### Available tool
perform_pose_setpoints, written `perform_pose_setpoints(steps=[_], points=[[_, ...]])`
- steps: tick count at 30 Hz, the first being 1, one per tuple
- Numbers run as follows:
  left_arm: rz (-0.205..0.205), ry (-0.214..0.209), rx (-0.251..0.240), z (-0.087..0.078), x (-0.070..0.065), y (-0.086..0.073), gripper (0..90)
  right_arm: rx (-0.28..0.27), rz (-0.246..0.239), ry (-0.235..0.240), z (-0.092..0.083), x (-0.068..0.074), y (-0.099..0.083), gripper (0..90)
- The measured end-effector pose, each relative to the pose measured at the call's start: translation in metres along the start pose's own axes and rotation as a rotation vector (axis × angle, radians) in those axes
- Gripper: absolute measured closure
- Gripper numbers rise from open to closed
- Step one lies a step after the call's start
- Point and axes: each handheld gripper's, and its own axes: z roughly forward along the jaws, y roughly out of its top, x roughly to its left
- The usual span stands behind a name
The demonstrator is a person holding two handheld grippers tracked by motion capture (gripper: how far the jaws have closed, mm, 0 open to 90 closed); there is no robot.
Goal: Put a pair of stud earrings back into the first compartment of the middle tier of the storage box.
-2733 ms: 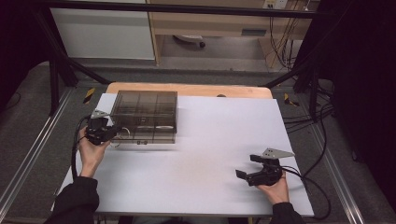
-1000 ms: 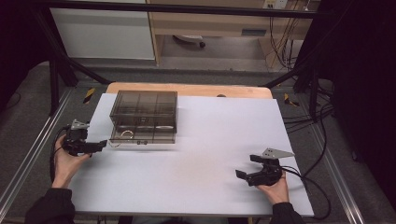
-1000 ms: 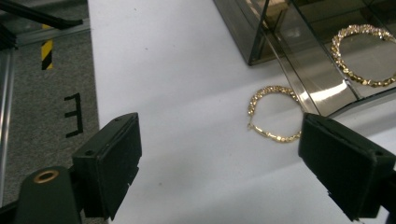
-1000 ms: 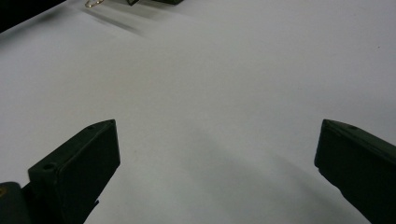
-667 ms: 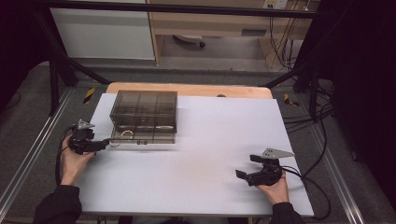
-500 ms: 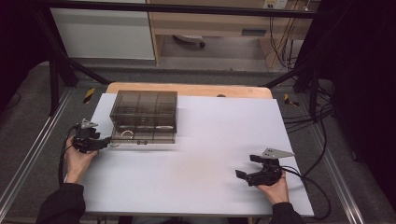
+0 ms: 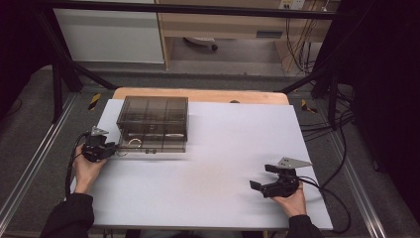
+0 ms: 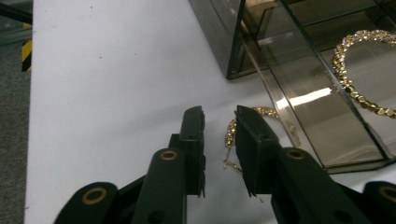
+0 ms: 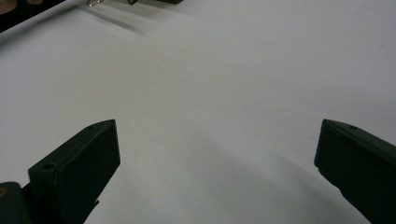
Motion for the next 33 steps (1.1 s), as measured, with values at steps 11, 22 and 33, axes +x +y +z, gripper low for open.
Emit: perform_pose_setpoints(steps=[11,22,33], points=[[0.014,-0.019,0.000,0.0034,-0.0022,0.0000,81.8,-0.003,0.003,0.001,-0.0004,0.0002,0.0002,0.7],[0.026,-0.006,0.004,0.0026,-0.0047,-0.0007,84.3,-0.002,0.003,0.000,-0.0003,0.0001,0.0002,0.7],[0.004,-0.002,0.011,-0.0012,-0.0066,-0.0036,85.6,-0.001,0.004,0.001,-0.0006,0.0001,0.0003,0.7]])
